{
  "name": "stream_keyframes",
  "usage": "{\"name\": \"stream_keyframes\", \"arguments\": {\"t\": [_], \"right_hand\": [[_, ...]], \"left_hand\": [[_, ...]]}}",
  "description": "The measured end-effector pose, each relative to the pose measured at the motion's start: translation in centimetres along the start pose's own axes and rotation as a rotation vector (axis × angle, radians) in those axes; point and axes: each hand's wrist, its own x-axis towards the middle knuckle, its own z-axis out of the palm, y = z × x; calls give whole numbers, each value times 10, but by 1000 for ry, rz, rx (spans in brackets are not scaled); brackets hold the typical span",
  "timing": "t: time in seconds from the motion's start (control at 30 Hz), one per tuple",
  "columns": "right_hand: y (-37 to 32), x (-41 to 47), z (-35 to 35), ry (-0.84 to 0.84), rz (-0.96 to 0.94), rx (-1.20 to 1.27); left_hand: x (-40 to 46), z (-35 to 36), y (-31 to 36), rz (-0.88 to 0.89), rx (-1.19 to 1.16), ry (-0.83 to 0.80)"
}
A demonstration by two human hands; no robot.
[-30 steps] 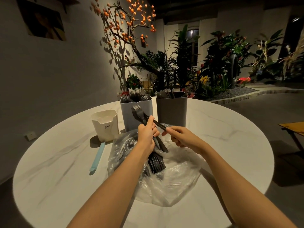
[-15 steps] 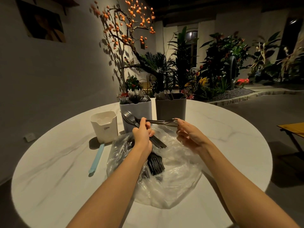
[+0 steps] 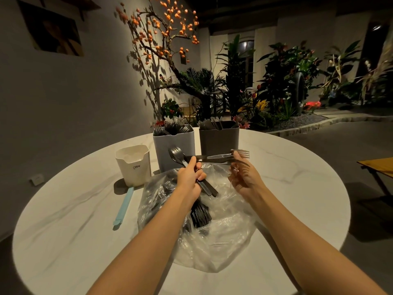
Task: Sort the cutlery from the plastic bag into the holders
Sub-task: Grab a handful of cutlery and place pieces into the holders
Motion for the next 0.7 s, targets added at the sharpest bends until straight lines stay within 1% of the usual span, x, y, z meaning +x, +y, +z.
{"name": "stream_keyframes", "arguments": {"t": [0.07,0.13,0.23,0.3,0.4,0.43,0.57,0.7], "right_hand": [[1,1,-1,-18,-19,15],[3,1,-1,-72,-32,-8],[4,0,0,-142,-39,-125],[5,-1,1,-204,-39,-201],[8,-3,0,-288,-33,-250],[9,-3,0,-282,-35,-248],[9,-2,1,-159,-76,-225],[10,-1,0,-112,-143,-218]], "left_hand": [[-1,0,0,4,25,-6],[-1,-1,1,7,20,8],[-1,-3,2,-5,-28,37],[-1,-3,1,-1,-13,60],[-2,-2,-1,8,24,71],[-3,-2,-1,10,35,74],[-5,0,-4,-8,95,73],[-7,2,-4,-37,39,44]]}}
